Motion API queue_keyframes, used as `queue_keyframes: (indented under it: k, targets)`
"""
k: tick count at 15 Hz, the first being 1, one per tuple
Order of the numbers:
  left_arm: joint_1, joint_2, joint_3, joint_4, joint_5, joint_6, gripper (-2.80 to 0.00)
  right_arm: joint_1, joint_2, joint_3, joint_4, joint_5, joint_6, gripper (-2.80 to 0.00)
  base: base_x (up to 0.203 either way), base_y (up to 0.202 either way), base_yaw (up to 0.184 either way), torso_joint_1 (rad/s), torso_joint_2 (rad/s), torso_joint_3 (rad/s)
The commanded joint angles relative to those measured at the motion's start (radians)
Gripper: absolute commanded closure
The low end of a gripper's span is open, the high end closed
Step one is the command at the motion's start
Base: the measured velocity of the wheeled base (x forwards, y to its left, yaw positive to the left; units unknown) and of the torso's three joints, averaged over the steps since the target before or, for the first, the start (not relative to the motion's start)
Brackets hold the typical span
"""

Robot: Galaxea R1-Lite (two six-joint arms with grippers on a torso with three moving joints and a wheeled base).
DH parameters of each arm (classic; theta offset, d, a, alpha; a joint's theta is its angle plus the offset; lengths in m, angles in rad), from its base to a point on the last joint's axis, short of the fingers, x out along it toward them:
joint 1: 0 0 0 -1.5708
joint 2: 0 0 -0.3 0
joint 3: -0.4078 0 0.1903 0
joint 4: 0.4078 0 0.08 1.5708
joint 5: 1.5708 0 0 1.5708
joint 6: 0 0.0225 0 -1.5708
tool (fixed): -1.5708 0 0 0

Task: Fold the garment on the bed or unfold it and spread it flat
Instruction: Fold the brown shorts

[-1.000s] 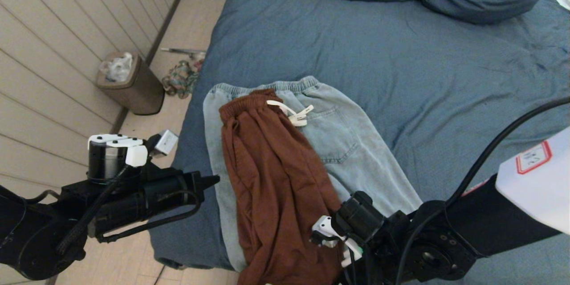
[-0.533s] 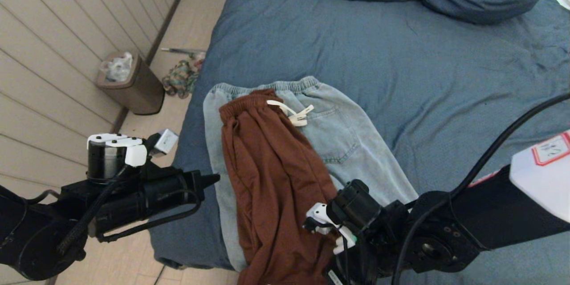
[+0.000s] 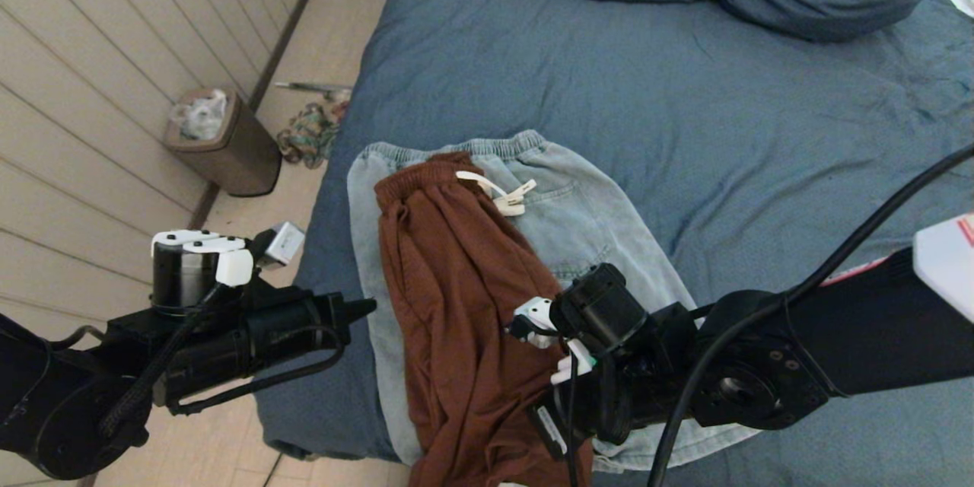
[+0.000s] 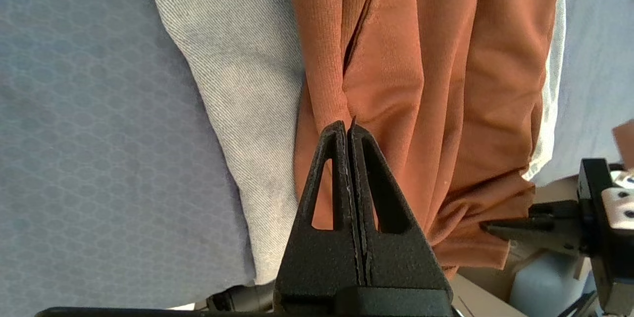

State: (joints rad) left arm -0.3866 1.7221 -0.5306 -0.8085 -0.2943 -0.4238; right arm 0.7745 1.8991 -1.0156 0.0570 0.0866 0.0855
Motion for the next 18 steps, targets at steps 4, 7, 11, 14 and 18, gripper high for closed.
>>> queue_keyframes:
  k: [4, 7, 11, 14, 18]
  targets:
    - [0.0, 0.004, 0.001, -0.004, -0.002, -0.003, 0.0, -0.003, -0.017, 0.075, -0.028, -0.031, -0.021, -2.8, 0.0, 0.0, 0.0, 0.0, 0.0, 0.0]
    - [0.0, 0.005, 0.001, -0.004, -0.003, -0.003, 0.0, -0.023, -0.036, 0.109, -0.026, -0.033, -0.04, -2.8, 0.0, 0.0, 0.0, 0.0, 0.0, 0.0]
    - [-0.004, 0.02, 0.0, -0.004, -0.002, -0.001, 0.0, -0.049, -0.083, 0.159, -0.029, -0.032, -0.051, -2.8, 0.0, 0.0, 0.0, 0.0, 0.0, 0.0]
    - [-0.005, 0.025, -0.002, -0.004, -0.002, -0.001, 0.0, -0.067, -0.15, 0.186, -0.028, -0.031, -0.053, -2.8, 0.0, 0.0, 0.0, 0.0, 0.0, 0.0]
    - [-0.005, 0.025, -0.002, -0.004, -0.003, -0.001, 0.0, -0.08, -0.116, 0.204, -0.044, -0.031, -0.056, -2.8, 0.0, 0.0, 0.0, 0.0, 0.0, 0.0]
